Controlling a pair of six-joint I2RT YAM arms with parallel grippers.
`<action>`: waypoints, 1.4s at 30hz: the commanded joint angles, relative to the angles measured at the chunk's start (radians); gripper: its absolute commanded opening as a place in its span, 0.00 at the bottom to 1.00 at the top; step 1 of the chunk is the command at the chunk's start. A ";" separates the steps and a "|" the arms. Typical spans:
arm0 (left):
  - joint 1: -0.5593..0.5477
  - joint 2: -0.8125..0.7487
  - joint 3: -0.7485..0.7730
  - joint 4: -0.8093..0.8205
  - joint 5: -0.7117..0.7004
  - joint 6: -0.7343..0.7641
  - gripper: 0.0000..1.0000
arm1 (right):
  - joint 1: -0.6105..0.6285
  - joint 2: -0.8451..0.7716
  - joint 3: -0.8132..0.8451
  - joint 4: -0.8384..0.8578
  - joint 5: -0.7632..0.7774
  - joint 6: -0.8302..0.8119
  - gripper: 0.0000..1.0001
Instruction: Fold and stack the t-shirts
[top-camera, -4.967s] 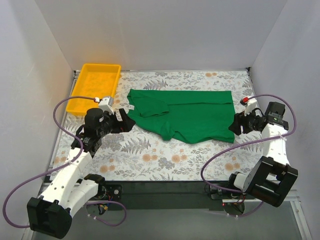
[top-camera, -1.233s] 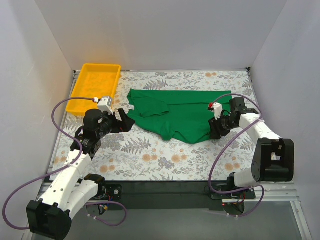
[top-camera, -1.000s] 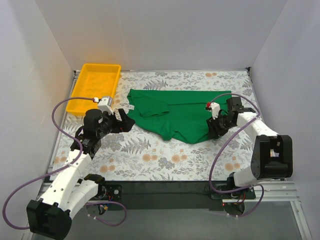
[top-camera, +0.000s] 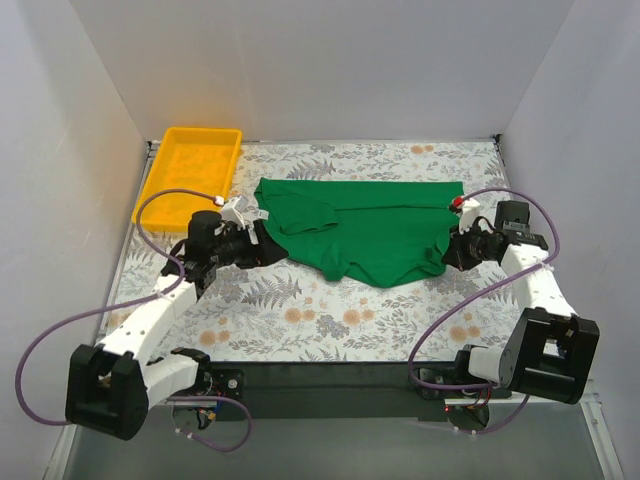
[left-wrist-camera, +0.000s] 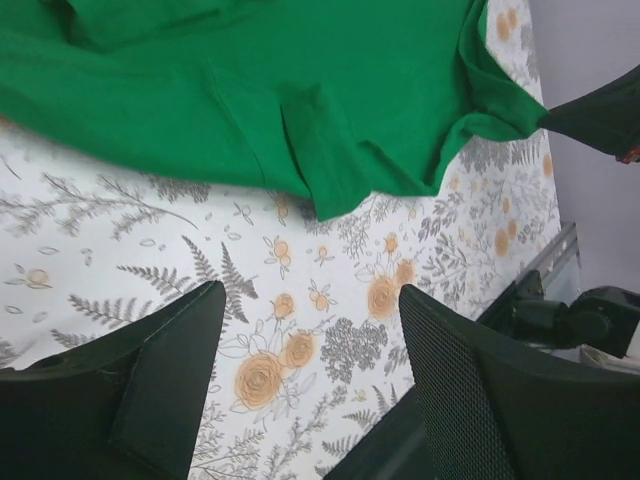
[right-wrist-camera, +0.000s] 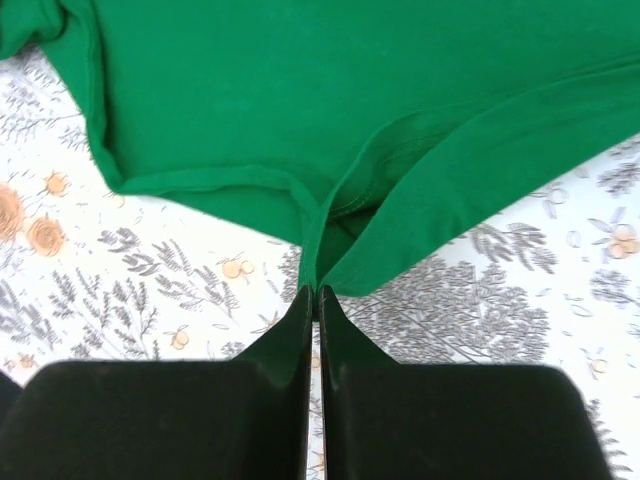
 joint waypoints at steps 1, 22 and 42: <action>-0.051 0.113 0.030 0.057 0.077 -0.101 0.68 | -0.013 -0.011 -0.029 0.009 -0.102 -0.031 0.01; -0.223 0.750 0.472 -0.015 -0.121 -0.238 0.54 | -0.074 -0.063 -0.039 0.018 -0.212 -0.034 0.01; -0.272 0.822 0.501 -0.021 -0.030 -0.183 0.40 | -0.077 -0.051 -0.042 0.018 -0.229 -0.035 0.01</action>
